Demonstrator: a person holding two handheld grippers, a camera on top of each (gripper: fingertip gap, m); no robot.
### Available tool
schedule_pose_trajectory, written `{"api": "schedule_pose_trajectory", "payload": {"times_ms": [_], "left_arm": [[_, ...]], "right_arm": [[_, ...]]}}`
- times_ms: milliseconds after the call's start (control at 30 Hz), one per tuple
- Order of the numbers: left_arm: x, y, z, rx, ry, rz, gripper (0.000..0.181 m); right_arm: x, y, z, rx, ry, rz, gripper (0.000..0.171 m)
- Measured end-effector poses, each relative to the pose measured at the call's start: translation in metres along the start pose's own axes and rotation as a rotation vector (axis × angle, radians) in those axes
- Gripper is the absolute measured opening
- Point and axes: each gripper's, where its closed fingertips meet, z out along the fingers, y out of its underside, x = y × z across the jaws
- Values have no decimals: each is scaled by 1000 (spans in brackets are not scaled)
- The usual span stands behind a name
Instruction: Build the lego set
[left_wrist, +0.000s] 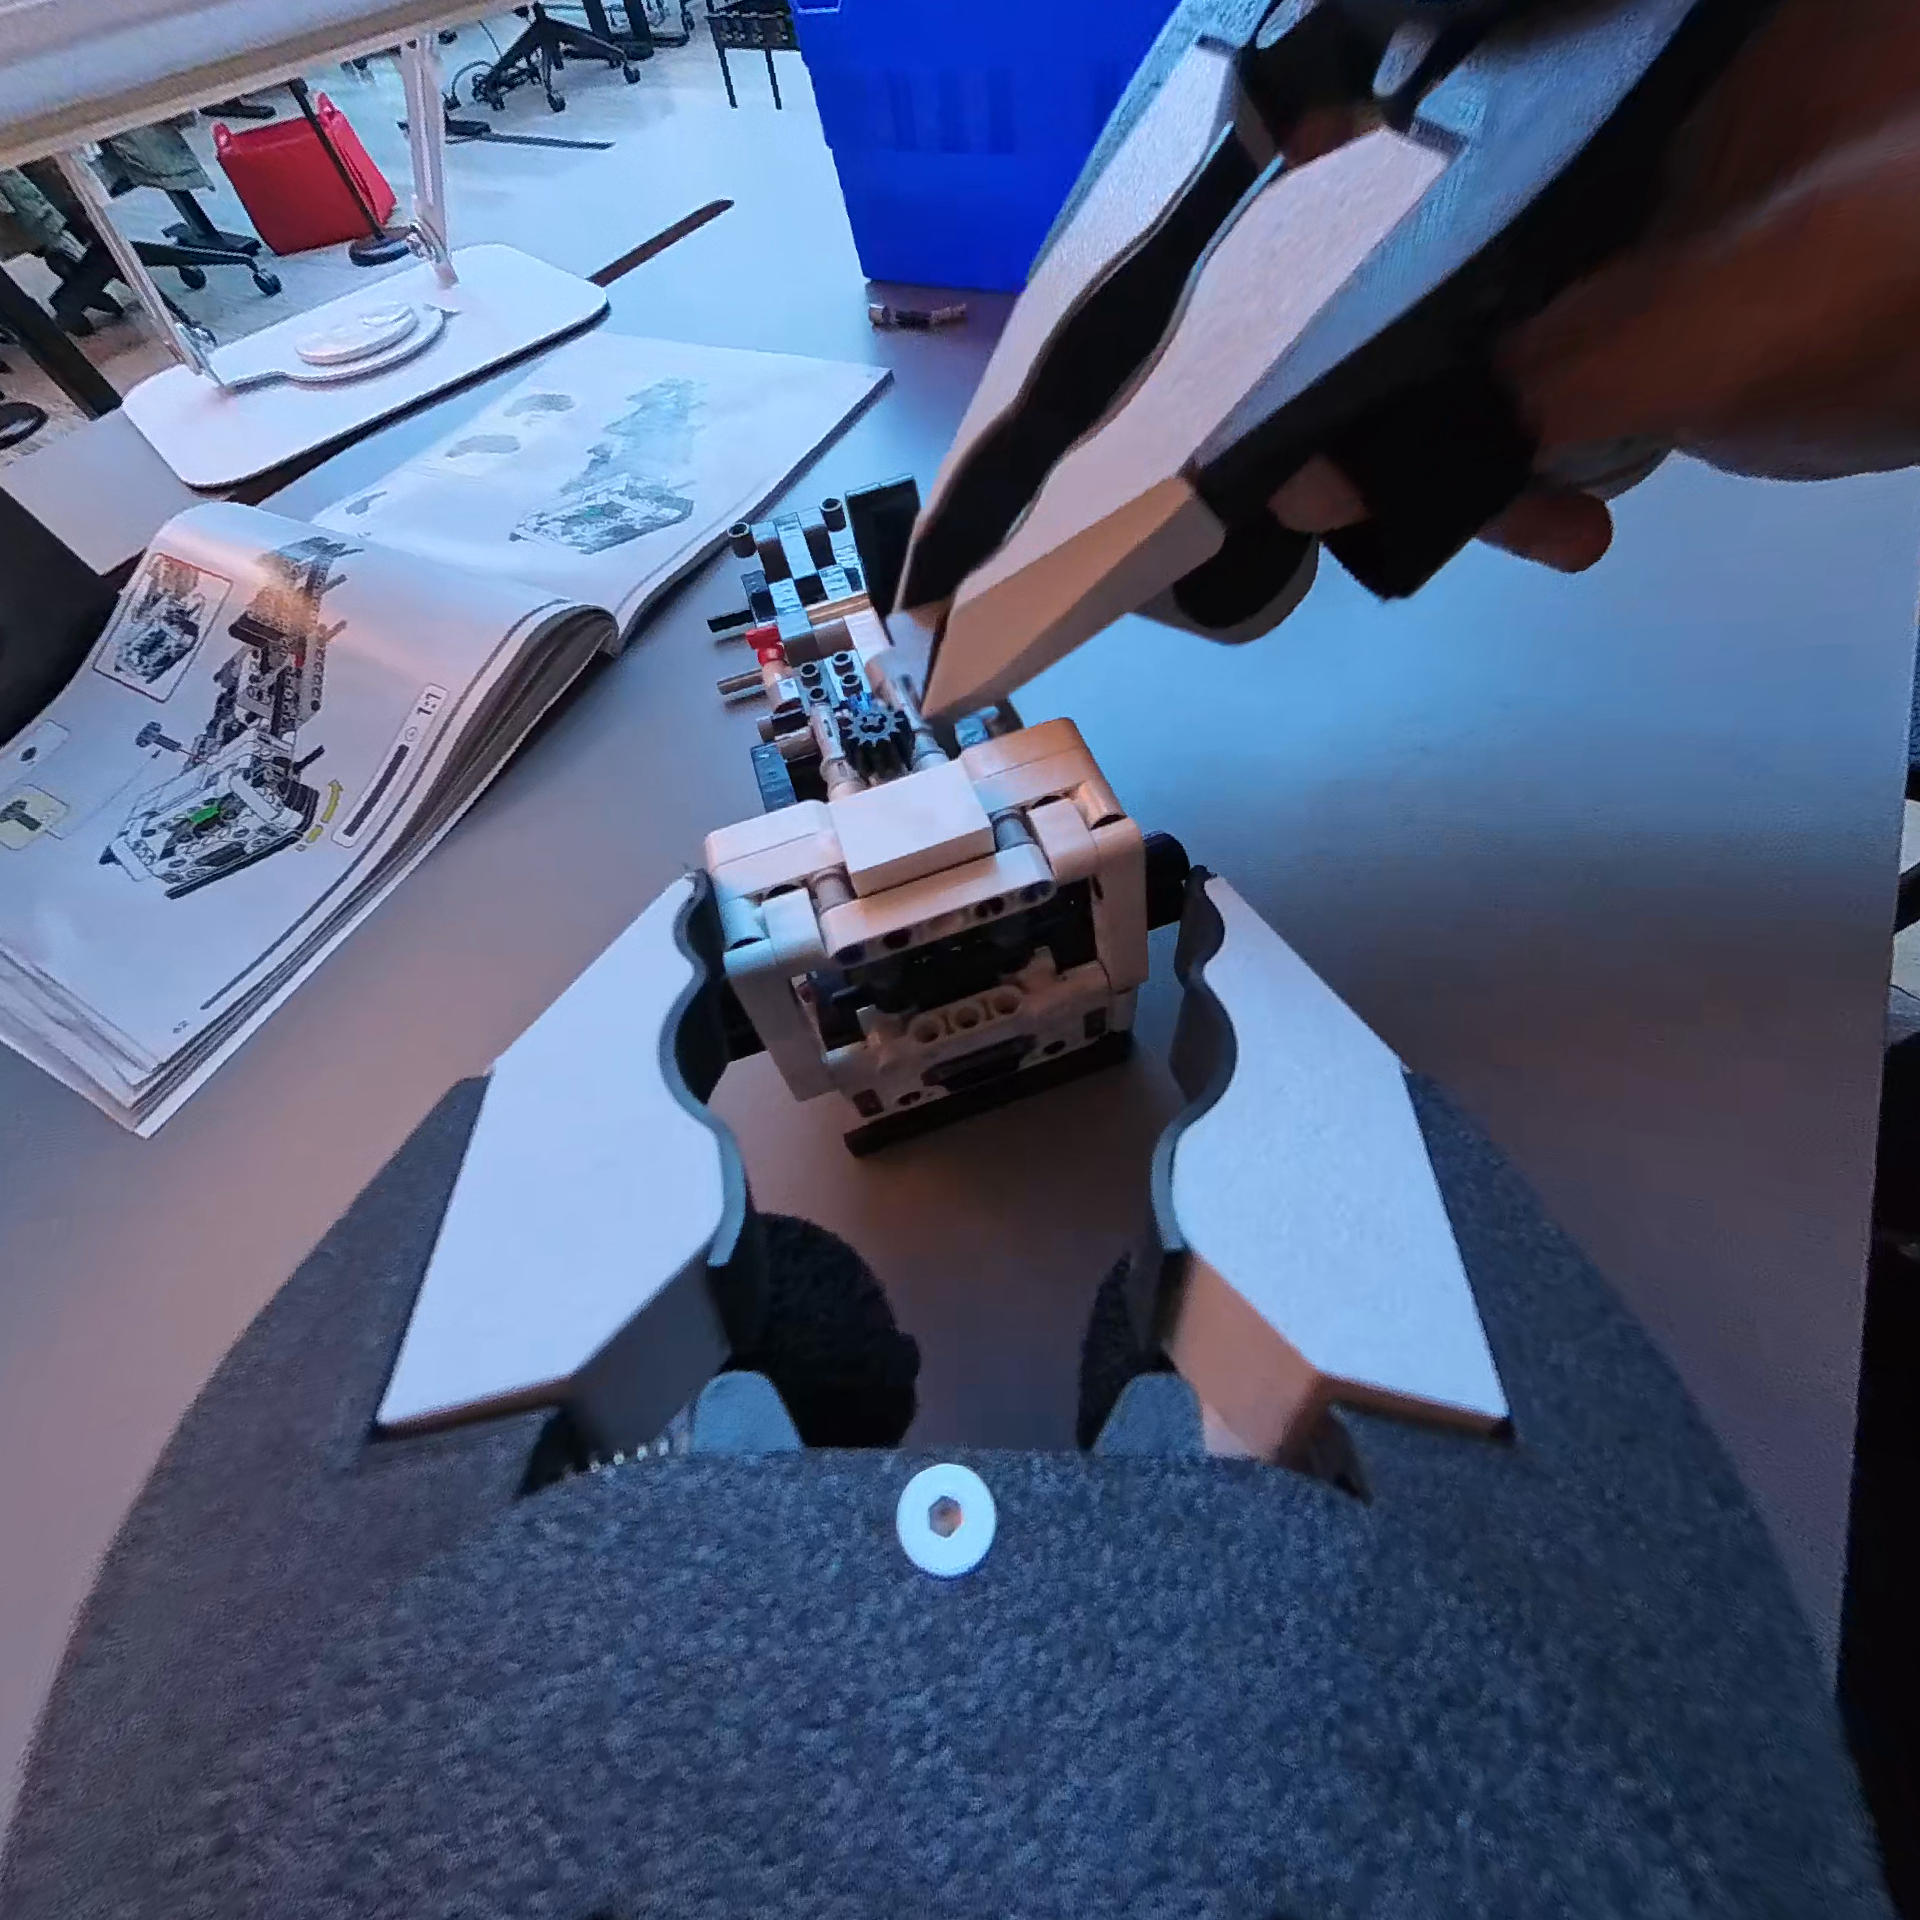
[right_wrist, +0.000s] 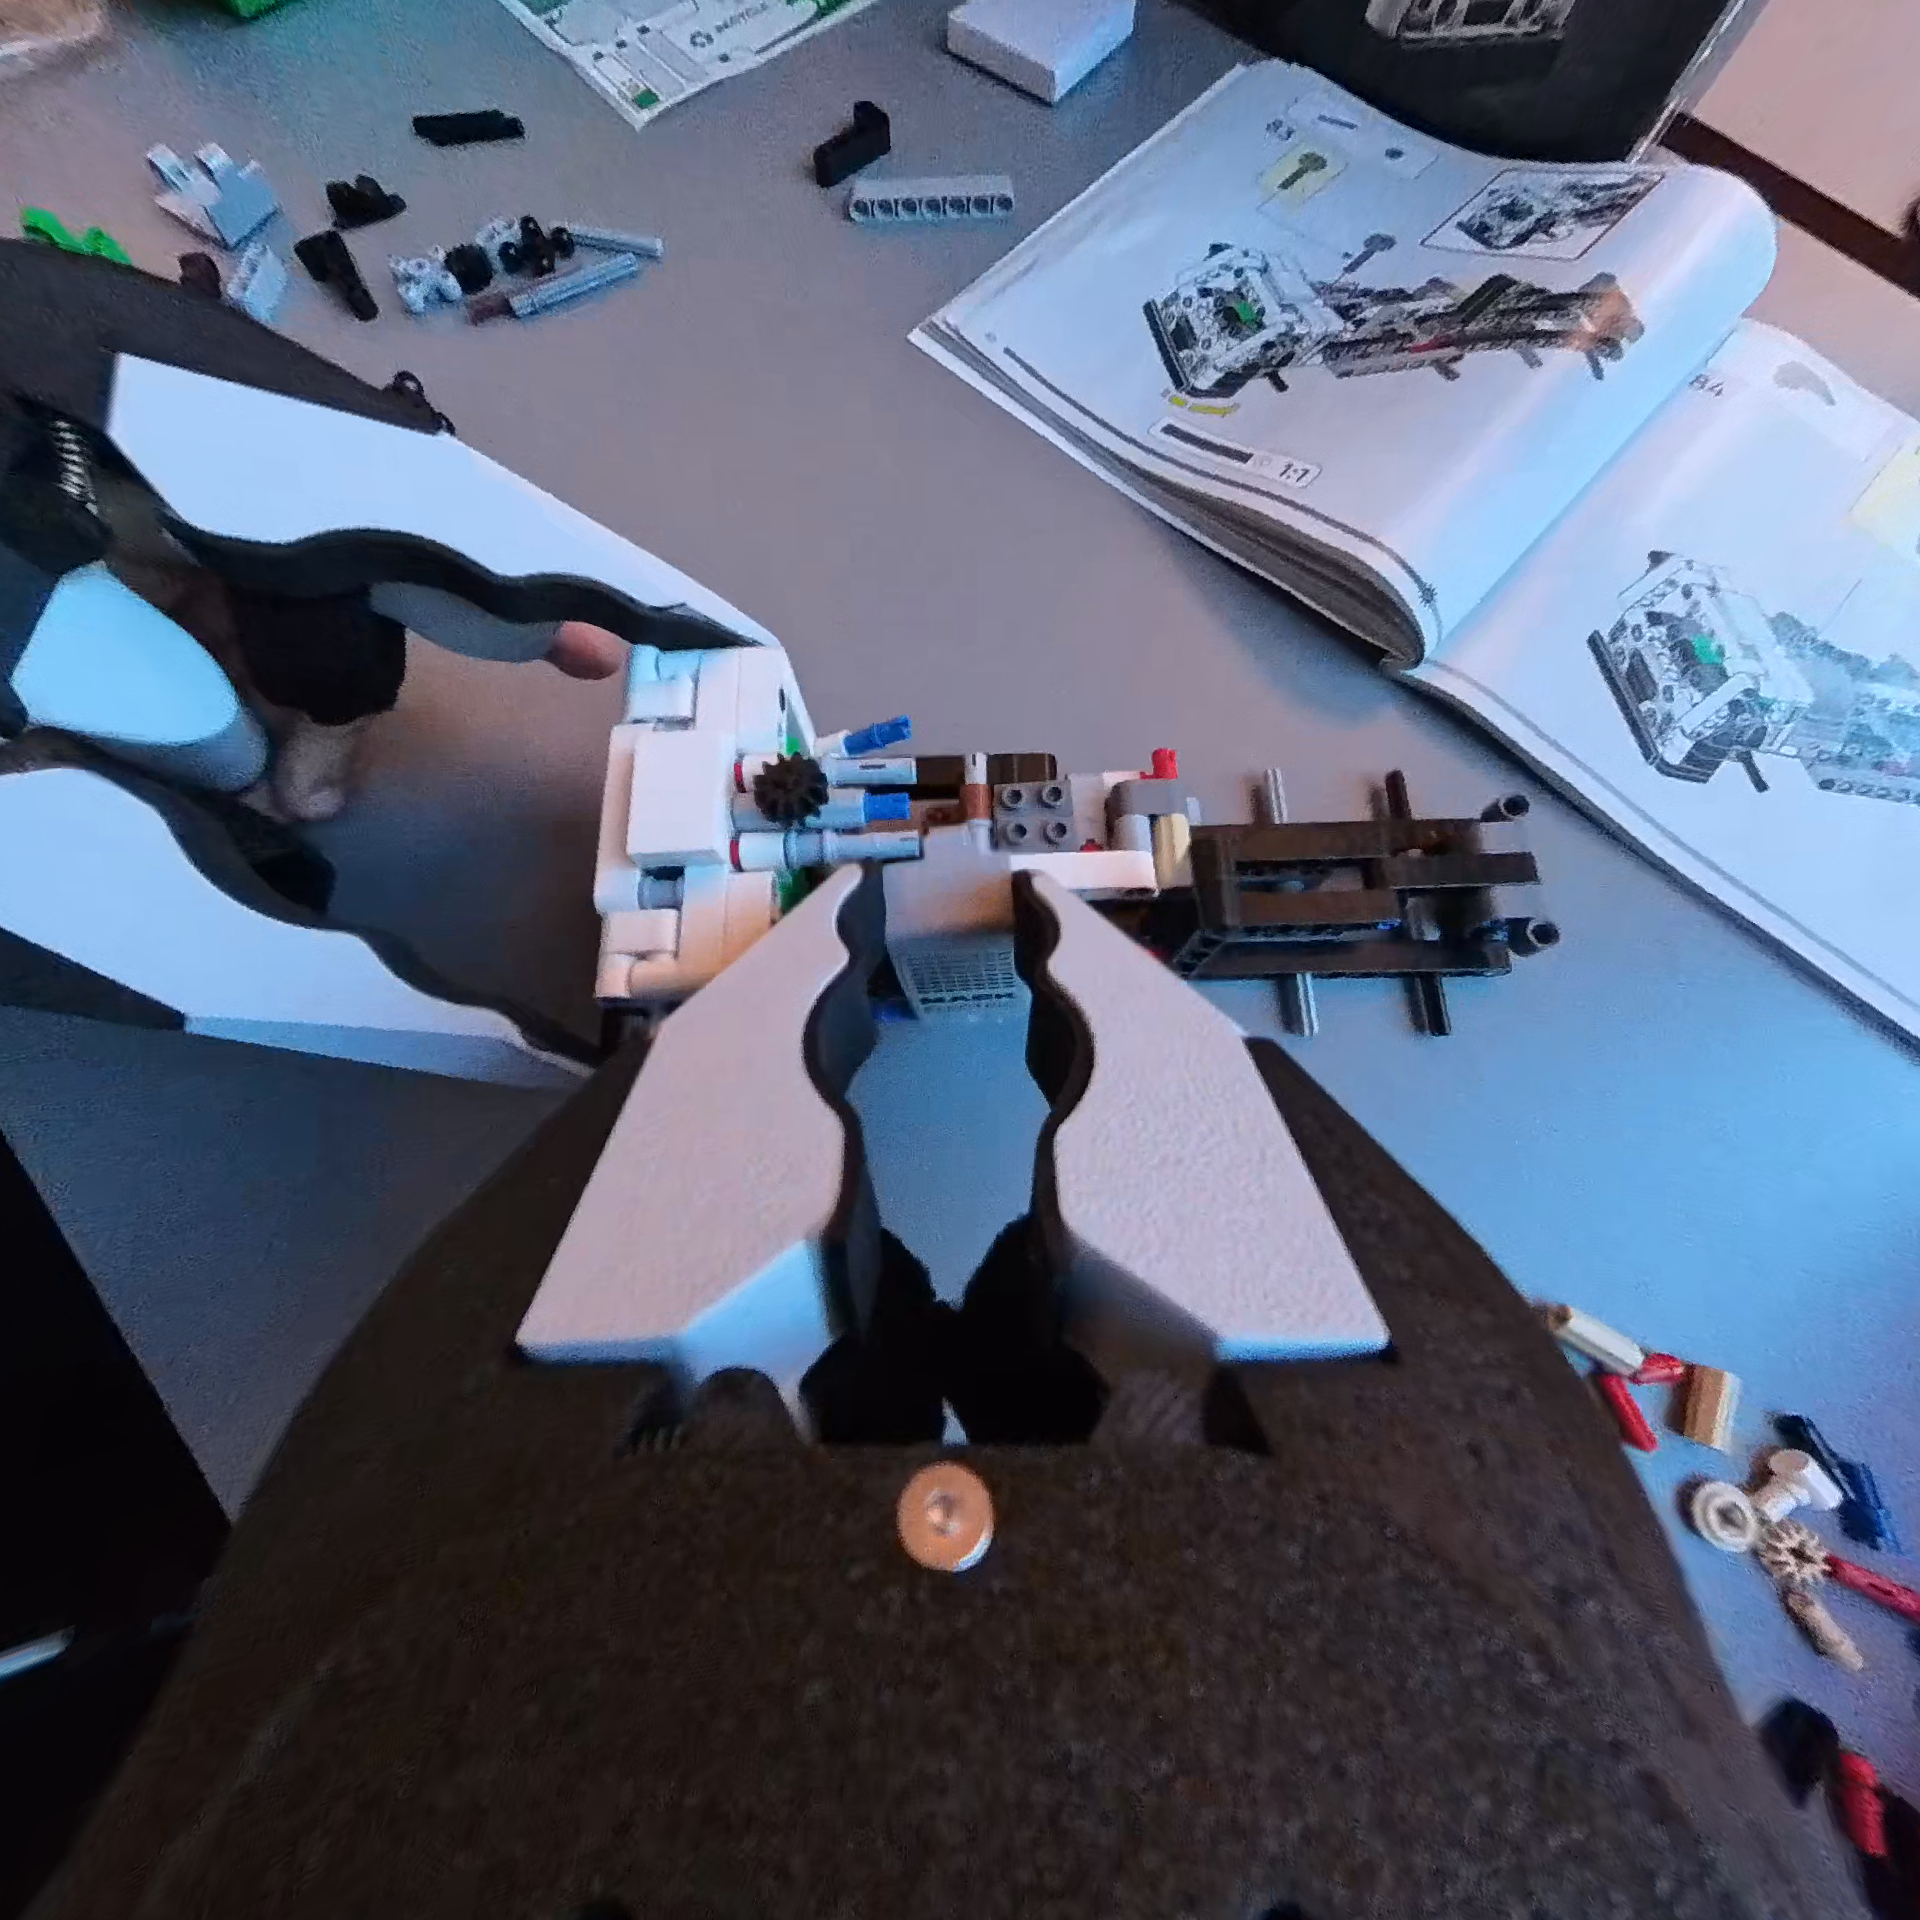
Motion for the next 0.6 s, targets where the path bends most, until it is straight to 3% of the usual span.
{"api": "schedule_pose_trajectory", "payload": {"times_ms": [167, 367, 600], "left_arm": [[0, 0, 0, -1, 5, -7, 86], [0, 0, 0, -2, 10, -11, 86], [0, 0, 1, -3, 9, -12, 86]], "right_arm": [[-4, 0, -3, 20, -106, 99, 23], [-4, -1, -2, 14, -94, 51, 23], [-5, -1, -1, 7, -145, 135, 23]]}}
